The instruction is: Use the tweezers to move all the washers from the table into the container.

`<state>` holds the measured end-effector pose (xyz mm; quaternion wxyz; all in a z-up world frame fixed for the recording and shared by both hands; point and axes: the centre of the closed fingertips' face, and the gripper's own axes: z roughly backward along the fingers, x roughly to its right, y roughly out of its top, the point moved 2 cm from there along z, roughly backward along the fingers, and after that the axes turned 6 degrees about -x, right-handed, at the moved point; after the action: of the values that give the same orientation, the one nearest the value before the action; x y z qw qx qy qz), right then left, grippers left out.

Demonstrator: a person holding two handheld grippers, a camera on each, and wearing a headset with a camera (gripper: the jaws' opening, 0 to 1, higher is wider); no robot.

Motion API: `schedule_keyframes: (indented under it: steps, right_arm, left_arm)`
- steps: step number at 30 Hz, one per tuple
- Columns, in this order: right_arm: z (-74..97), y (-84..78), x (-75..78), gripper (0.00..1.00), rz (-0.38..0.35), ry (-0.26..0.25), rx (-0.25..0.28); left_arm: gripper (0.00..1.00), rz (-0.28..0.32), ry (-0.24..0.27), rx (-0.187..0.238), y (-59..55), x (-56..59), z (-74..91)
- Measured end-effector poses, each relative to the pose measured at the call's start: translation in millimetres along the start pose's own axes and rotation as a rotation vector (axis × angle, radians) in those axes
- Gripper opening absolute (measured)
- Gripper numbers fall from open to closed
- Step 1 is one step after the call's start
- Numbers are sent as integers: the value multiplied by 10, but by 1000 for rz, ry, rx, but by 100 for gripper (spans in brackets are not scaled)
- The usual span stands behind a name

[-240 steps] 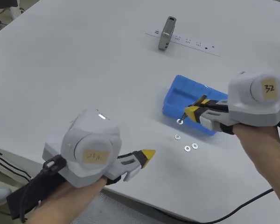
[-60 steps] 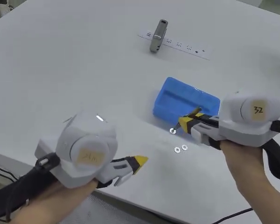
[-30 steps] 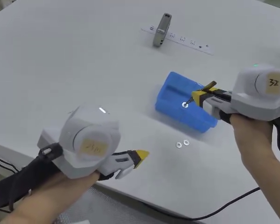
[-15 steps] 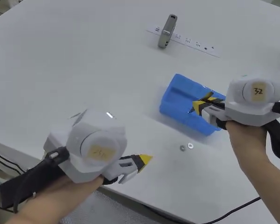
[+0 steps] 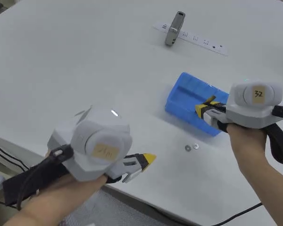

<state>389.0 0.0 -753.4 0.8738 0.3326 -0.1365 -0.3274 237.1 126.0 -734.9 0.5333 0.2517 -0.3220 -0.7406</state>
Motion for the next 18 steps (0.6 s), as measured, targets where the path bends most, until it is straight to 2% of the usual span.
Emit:
schedule_keyframes:
  steps: [11,18]
  right_arm:
    - [-26,-15,-1,4,0,1,-3]
    - [29,7,9,4,-9,-6,6]
  left_arm:
    - [93,-1,-1,0,4,3,-4]
    - [93,-5,-2,2,6,8,-4]
